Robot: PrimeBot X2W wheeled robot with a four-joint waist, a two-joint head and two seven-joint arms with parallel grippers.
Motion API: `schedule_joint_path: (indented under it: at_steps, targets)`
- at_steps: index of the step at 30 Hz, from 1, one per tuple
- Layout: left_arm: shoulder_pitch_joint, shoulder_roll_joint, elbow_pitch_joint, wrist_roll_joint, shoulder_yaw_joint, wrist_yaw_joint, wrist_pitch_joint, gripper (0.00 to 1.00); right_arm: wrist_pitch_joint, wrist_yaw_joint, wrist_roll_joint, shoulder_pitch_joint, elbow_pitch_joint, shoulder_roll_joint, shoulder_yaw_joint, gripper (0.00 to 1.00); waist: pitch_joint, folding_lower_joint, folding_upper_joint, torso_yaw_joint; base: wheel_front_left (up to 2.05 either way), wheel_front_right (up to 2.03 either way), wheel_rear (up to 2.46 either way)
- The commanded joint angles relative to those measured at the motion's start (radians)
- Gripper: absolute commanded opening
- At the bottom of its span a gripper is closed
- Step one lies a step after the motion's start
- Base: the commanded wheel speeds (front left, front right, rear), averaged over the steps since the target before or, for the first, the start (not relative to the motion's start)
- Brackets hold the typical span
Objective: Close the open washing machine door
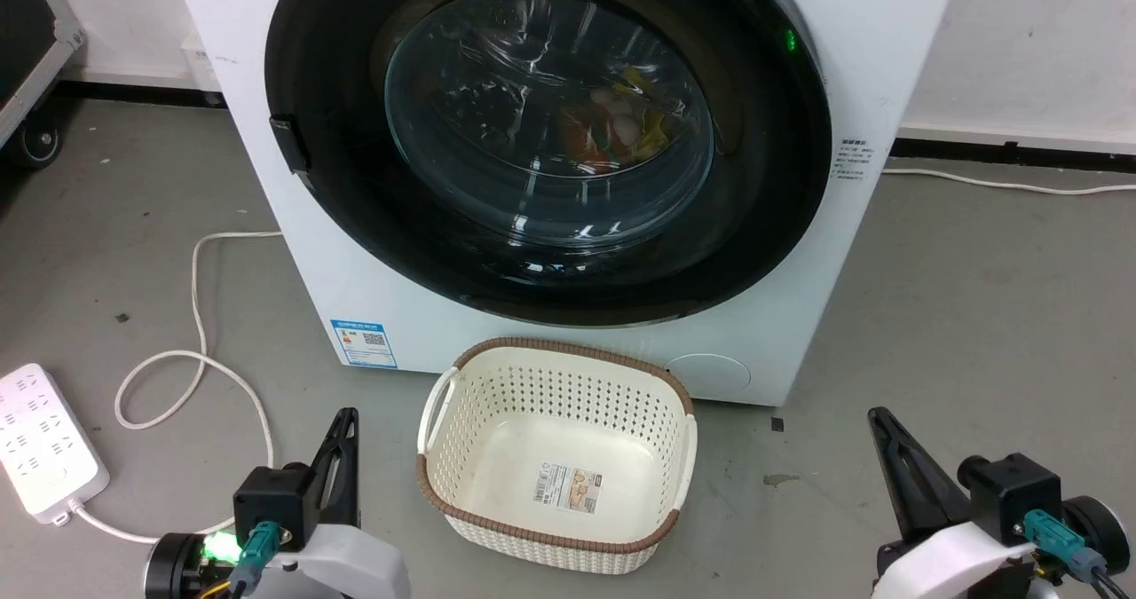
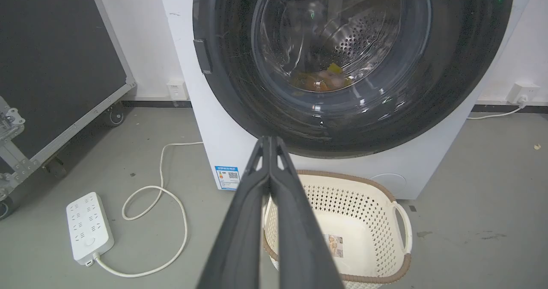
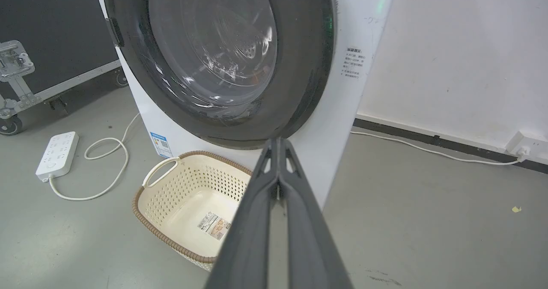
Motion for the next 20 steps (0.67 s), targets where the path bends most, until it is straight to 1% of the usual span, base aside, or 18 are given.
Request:
schedule_joint_path:
  at_steps: [1,20]
  targets:
    - [-0.014,0.000,-0.007,0.010,0.006,-0.005,0.006,0.00,0.006,-0.001,-0.009,-0.018,-0.008,0.005,0.003,0.00,0.000,0.0000,0.0000,0.000,0.00,0.00,0.00]
    - [-0.016,-0.001,-0.012,0.017,0.016,-0.006,0.028,0.00,0.028,-0.001,-0.015,-0.023,-0.010,0.005,0.009,0.00,-0.001,0.0000,0.0000,0.003,0.00,0.00,0.00]
